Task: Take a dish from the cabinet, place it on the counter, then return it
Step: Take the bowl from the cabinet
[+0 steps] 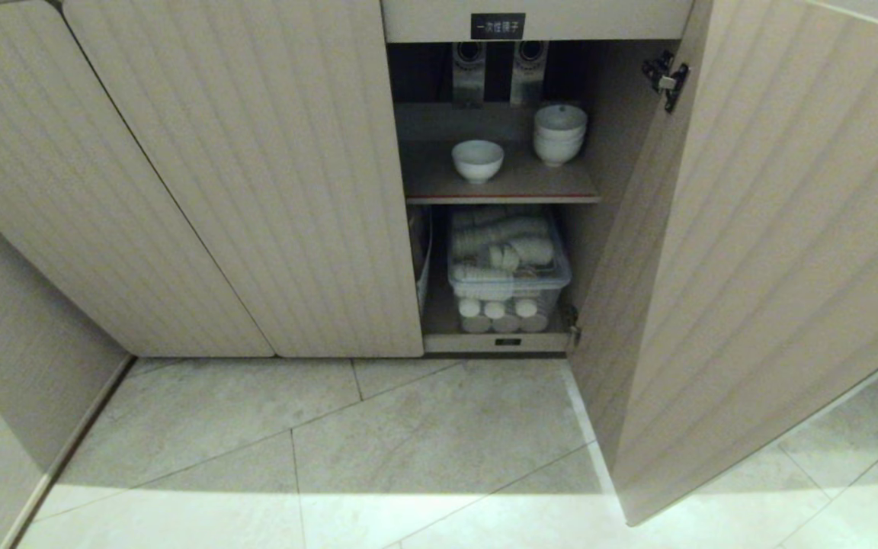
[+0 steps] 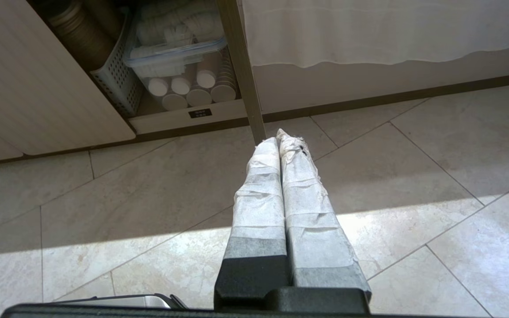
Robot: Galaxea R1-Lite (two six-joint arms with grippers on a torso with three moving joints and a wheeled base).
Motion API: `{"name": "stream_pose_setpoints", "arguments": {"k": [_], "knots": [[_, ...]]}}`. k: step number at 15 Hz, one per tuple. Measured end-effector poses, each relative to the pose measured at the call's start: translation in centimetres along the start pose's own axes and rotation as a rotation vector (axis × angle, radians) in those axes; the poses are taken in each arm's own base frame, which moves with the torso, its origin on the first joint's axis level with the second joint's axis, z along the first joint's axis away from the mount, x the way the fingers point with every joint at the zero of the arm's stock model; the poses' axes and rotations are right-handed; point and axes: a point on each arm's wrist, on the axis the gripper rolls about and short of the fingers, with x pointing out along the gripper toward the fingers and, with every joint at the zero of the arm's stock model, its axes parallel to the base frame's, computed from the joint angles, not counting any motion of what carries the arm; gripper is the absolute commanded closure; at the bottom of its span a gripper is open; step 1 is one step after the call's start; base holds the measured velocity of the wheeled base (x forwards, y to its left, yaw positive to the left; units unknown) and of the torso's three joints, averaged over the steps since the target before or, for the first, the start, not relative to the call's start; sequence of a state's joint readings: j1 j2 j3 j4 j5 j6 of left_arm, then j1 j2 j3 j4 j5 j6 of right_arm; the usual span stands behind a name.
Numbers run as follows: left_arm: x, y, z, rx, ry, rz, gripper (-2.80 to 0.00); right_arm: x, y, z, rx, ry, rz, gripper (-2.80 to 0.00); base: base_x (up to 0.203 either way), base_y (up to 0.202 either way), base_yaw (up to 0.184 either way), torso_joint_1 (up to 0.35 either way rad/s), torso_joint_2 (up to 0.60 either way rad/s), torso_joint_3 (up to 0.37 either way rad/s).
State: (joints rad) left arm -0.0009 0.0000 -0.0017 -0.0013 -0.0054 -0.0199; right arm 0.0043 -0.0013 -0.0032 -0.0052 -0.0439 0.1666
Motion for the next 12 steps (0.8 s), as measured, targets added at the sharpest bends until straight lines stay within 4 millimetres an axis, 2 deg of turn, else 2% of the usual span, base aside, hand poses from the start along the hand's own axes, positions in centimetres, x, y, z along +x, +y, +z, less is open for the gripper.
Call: {"name": "stream_pose_setpoints", "arguments": {"k": [12], "knots": [[0.00,0.00,0.01,0.000,-0.001,0.000,0.00,0.01,0.00,-0.03,0.001,0.001,-0.001,0.00,0.000,0.000,0.000,0.000,0.00,0.000]]}}
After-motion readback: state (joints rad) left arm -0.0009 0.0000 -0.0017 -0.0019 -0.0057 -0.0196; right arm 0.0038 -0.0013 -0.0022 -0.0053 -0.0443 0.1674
